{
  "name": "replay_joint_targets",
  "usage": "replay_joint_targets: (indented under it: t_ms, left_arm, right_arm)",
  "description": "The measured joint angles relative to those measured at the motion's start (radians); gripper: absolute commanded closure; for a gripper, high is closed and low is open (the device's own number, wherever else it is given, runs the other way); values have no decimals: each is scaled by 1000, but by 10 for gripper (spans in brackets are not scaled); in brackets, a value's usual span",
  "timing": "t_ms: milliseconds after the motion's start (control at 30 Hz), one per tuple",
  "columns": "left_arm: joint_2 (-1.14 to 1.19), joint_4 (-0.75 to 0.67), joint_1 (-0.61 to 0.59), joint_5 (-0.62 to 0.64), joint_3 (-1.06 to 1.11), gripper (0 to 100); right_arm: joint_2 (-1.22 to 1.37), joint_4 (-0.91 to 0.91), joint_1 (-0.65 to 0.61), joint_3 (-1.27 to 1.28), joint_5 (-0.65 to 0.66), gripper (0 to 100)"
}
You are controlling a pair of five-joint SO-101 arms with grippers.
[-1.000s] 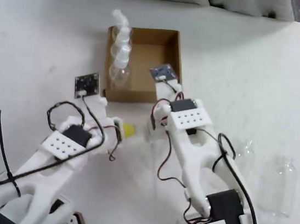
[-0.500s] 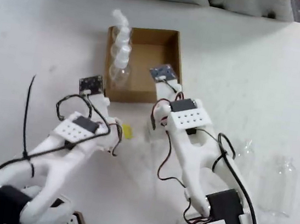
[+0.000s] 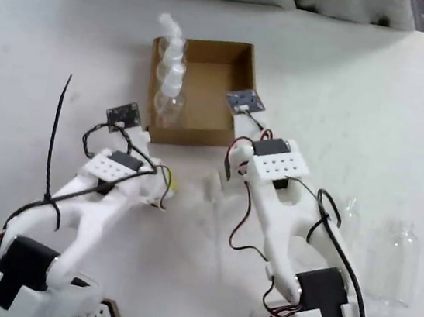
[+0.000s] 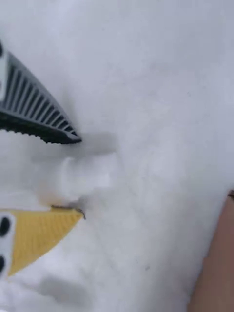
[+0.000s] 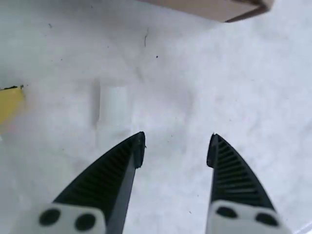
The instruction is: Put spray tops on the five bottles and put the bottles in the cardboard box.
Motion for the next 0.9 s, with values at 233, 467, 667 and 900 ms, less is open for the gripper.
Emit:
replay_joint_targets:
  t_ms: [233,467,667,900]
  left_arm:
    - [25,-55,6,3,-2,978]
    - [20,52,8,-166,-54,979]
    - [-46,106,9,-273,-48,979]
    - [-54,106,9,-365,-46,979]
  right_arm:
    - [0,0,31,0,37,819]
    - [-3,89,204,-11,106,819]
    - [-143,245,528,-68,133,819]
    - [-241,310,781,-71,138,819]
